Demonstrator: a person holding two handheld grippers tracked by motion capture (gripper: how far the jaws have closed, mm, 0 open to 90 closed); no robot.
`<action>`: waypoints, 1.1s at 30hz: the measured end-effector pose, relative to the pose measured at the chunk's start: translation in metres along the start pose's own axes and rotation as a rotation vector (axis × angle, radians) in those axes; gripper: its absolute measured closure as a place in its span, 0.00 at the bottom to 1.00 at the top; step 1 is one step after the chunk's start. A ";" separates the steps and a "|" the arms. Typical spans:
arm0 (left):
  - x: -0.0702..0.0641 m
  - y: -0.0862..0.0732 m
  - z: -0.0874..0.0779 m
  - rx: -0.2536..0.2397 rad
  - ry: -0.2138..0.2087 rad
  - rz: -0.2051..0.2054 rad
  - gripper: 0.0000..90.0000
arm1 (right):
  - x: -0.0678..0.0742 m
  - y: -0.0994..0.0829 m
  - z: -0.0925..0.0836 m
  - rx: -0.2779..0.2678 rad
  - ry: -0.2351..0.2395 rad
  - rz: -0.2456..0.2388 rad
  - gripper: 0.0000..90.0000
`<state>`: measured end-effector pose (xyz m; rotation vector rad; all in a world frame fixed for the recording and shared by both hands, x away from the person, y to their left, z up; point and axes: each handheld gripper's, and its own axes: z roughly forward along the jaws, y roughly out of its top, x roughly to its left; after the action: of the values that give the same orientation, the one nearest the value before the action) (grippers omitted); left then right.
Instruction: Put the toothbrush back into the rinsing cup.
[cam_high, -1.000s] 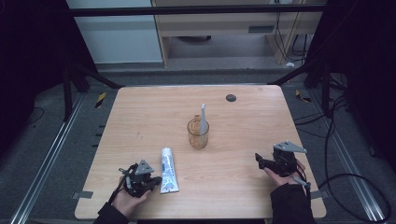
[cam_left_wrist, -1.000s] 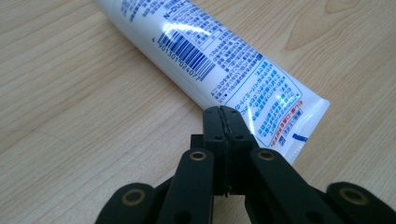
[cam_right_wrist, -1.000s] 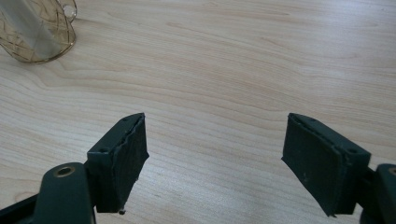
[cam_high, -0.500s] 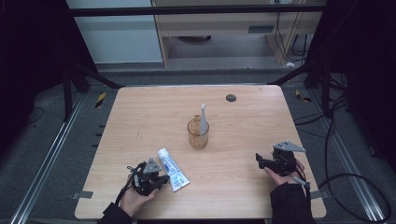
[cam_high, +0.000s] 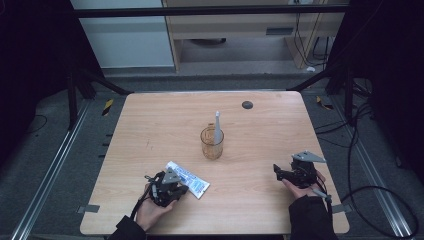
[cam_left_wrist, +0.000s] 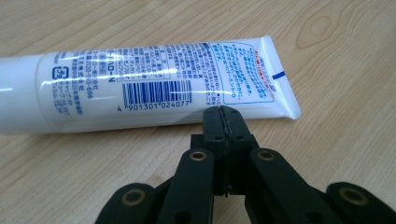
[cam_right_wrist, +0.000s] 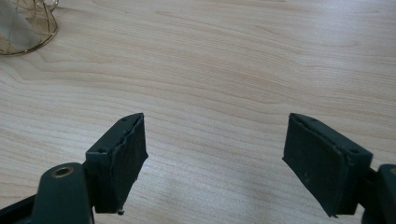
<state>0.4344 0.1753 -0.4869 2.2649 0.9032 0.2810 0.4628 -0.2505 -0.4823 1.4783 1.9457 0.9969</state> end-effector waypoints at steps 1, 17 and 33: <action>0.000 0.001 0.001 -0.003 -0.001 0.001 0.99 | 0.000 0.000 0.000 0.000 -0.001 -0.001 0.24; 0.031 0.027 -0.031 -0.114 0.060 -0.019 0.99 | -0.001 0.000 0.000 -0.003 -0.001 -0.004 0.23; 0.079 0.050 0.000 -0.013 0.091 -0.022 0.99 | 0.000 -0.001 0.002 0.008 -0.008 -0.021 0.23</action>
<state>0.5195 0.2020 -0.4572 2.2443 0.9703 0.3817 0.4638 -0.2498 -0.4844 1.4608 1.9585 0.9733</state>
